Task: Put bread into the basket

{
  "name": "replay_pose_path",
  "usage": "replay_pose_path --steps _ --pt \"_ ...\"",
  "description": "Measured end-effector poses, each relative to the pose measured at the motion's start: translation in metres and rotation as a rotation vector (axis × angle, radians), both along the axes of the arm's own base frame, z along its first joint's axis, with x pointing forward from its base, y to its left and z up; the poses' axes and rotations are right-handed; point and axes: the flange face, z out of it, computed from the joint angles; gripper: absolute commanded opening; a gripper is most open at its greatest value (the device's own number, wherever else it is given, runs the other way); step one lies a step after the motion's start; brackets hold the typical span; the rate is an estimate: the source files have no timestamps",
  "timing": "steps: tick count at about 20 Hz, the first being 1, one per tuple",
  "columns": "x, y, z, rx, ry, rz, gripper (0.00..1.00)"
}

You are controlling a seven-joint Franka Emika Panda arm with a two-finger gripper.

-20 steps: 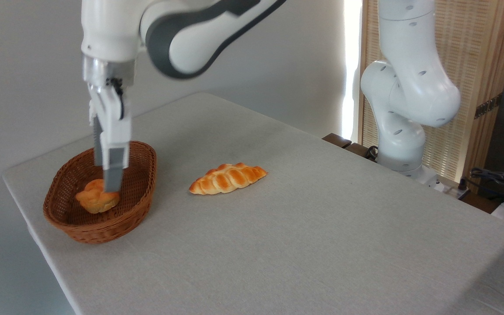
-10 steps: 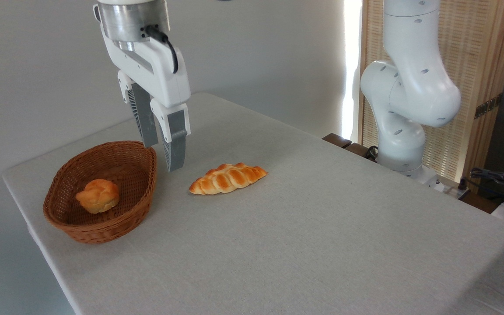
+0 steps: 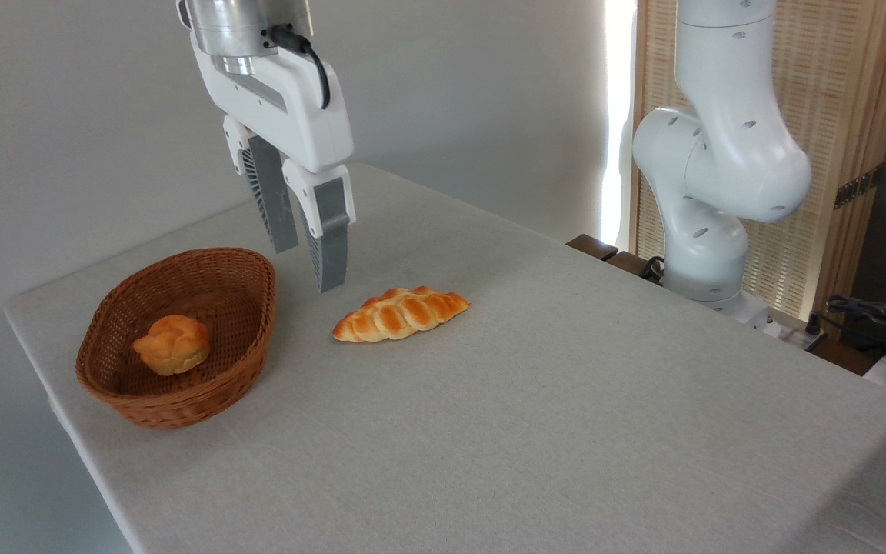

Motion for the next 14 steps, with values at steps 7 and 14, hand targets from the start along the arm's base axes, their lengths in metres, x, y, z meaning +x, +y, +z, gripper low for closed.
replay_pose_path --steps 7,14 --pt "-0.010 0.010 -0.007 -0.002 0.022 0.015 1.00" --pt "-0.012 0.010 -0.007 -0.002 0.021 0.015 1.00"
